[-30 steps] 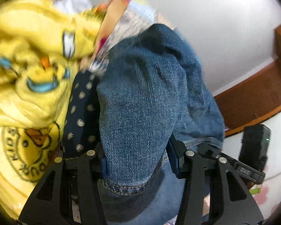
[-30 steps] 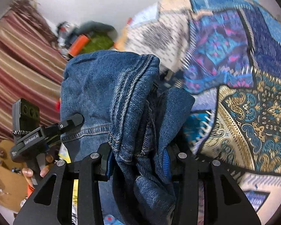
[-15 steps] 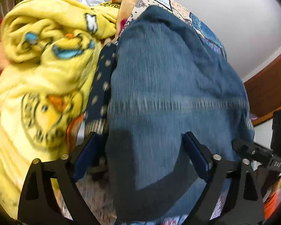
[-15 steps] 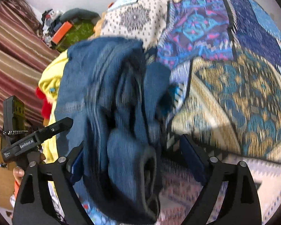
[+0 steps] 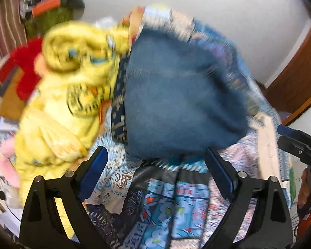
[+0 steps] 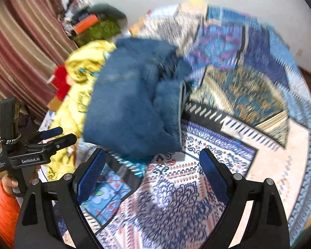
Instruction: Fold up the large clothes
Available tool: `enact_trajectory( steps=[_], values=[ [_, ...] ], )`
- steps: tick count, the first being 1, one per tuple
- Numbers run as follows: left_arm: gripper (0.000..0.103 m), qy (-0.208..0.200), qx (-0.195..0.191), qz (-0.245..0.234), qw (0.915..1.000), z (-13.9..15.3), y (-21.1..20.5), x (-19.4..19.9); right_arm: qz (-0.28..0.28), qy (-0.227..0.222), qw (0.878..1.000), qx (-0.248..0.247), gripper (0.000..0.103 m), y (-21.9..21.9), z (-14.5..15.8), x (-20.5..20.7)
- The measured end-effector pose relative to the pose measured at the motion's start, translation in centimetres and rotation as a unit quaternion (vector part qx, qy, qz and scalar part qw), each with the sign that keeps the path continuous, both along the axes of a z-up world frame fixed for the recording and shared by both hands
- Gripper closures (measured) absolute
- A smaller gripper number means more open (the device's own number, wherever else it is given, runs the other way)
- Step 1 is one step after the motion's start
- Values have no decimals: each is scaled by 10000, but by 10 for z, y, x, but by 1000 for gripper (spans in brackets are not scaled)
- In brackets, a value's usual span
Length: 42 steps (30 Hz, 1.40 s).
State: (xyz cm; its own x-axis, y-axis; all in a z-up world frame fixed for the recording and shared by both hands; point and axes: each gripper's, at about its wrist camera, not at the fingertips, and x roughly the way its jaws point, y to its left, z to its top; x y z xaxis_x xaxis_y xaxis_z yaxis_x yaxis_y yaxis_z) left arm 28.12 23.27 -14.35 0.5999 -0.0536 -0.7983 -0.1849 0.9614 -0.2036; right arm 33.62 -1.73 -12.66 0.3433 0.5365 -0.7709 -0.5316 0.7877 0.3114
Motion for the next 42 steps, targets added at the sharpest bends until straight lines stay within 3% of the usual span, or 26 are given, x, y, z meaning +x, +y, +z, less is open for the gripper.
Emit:
enact_trajectory(
  steps=[5, 9, 12, 18, 24, 27, 30, 42],
  values=[
    [8, -983, 331, -105, 9946, 82, -20, -30, -56, -888, 9943, 594, 13, -21, 70, -48],
    [8, -2043, 693, -205, 9762, 146, -45, -83, -103, -1721, 9787, 1113, 13, -40, 123, -91],
    [8, -2652, 895, -158, 9599, 174, -62, -120, -159, -2264, 9642, 1375, 13, -48, 151, -126],
    [8, -3521, 1152, -6, 9288, 199, -93, -186, -338, -3143, 9343, 1647, 13, -60, 179, -188],
    [8, -3910, 1510, 223, 9076, 198, -119, -225, -586, -3480, 9235, 1504, 12, -57, 172, -218],
    [1, -3983, 1576, 254, 9032, 193, -130, -236, -790, -3507, 9221, 1429, 0, -58, 165, -224],
    [1, -3988, 1726, 351, 9000, 189, -139, -242, -928, -3511, 9215, 1378, 0, -62, 164, -227],
    [1, -3804, 1564, 373, 9107, 176, -139, -238, -1094, -3482, 9222, 1277, 0, -73, 161, -230]
  ],
)
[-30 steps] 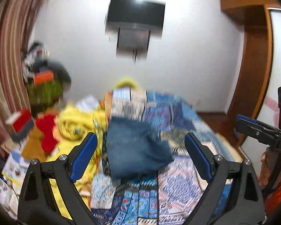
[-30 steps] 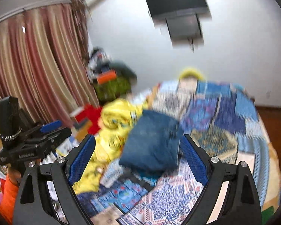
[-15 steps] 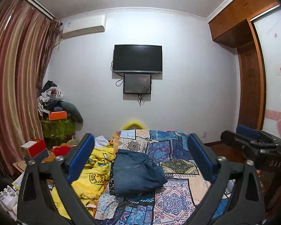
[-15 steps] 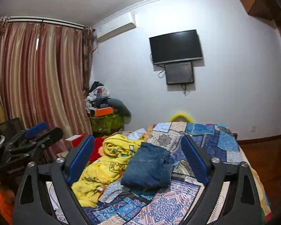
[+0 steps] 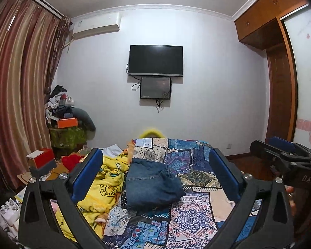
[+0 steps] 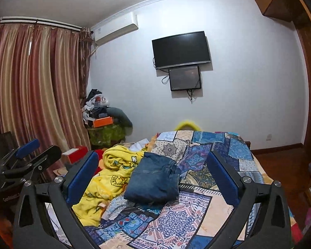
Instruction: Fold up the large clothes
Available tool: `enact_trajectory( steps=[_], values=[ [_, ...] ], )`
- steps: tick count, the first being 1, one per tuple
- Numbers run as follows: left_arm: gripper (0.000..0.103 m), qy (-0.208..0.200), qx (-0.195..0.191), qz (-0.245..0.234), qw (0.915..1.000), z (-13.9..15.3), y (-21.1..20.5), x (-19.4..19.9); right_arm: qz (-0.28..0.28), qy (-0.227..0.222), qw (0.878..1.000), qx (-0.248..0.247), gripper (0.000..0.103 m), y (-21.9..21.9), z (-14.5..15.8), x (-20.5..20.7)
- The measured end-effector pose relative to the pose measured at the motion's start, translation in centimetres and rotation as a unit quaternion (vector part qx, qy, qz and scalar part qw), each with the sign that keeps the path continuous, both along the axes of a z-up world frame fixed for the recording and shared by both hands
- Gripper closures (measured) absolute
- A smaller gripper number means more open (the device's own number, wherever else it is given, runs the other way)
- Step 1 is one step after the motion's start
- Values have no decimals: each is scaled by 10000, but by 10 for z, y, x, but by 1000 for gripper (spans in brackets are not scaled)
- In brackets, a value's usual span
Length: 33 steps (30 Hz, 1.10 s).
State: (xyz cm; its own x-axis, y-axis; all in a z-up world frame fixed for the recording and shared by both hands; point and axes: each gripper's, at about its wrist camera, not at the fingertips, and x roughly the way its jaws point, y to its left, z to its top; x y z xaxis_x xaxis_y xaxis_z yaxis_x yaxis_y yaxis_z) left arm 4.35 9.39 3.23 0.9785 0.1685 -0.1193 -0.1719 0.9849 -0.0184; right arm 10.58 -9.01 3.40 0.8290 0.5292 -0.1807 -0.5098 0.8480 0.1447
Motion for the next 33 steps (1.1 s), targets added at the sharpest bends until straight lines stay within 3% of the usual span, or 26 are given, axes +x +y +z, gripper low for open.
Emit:
enact_trajectory(
  steps=[33],
  values=[
    [1, 172, -261, 22, 9995, -8, 18, 9, -124, 14, 9998, -139, 0, 2, 2, -7]
  ],
)
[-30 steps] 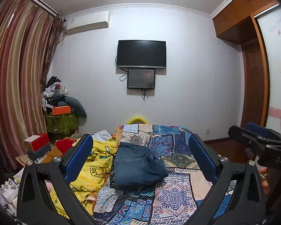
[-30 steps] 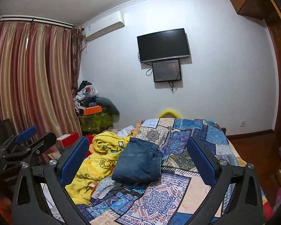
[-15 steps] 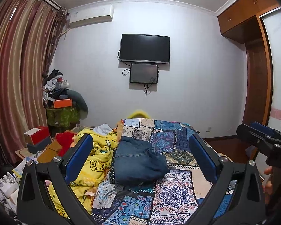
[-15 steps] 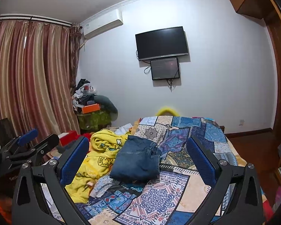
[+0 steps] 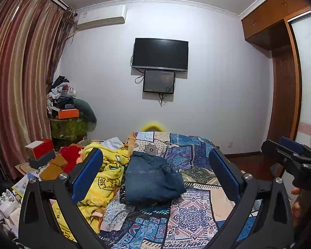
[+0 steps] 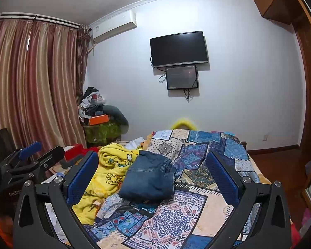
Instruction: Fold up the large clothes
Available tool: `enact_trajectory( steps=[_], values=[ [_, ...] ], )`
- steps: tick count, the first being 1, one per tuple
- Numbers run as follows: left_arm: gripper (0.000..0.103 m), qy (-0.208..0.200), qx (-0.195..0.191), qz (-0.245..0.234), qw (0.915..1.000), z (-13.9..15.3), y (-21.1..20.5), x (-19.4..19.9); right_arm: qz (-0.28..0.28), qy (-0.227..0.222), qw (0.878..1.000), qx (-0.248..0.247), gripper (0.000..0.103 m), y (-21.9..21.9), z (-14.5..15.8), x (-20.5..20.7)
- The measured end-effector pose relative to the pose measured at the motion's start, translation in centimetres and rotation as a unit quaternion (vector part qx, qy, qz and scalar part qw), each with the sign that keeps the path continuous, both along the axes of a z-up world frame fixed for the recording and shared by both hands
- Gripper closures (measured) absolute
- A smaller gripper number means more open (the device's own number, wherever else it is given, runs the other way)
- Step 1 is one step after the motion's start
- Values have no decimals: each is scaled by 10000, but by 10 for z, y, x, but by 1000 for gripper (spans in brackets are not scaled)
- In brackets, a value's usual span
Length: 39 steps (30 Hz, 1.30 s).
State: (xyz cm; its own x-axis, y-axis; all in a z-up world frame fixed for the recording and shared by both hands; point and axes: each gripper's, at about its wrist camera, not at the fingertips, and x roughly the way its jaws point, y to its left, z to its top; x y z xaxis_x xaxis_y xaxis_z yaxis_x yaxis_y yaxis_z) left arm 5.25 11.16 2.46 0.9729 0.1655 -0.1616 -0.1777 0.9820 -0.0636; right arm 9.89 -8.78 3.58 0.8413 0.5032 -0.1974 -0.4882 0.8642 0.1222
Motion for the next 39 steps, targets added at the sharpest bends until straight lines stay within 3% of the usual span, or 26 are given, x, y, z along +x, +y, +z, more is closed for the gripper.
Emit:
enact_trajectory(
  steps=[39],
  values=[
    [1, 25, -99, -507, 9987, -2, 2, 4, -83, 4, 9999, -96, 0, -4, -2, 3]
  ],
)
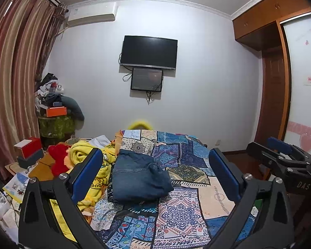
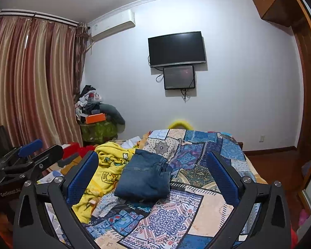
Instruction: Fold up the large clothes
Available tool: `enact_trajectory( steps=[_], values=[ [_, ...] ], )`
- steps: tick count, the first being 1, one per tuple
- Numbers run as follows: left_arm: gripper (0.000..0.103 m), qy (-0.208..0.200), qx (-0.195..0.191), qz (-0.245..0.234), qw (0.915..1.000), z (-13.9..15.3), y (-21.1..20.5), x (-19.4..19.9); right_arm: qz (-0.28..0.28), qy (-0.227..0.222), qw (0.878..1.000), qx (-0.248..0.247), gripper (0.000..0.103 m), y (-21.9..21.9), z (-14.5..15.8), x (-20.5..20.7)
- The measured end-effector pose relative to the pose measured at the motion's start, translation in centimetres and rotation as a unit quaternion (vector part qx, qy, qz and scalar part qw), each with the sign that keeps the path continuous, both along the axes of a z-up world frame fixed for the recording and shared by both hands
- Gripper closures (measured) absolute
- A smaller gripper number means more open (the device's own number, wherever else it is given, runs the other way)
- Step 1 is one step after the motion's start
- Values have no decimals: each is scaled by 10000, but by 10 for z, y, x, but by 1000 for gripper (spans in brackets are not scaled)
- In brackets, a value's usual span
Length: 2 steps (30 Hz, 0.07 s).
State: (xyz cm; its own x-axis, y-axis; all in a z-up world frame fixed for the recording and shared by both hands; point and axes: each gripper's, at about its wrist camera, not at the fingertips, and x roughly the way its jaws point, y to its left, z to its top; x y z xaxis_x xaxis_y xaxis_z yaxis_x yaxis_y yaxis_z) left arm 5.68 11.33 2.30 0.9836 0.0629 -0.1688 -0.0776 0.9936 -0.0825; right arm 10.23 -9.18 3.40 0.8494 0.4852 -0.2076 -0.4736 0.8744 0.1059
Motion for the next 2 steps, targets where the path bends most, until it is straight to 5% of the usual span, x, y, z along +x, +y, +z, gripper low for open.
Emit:
enact_trajectory(
  steps=[2],
  values=[
    [1, 13, -7, -13, 10000, -1, 1, -1, -2, 3, 10000, 4, 0, 0, 0, 0]
  ],
)
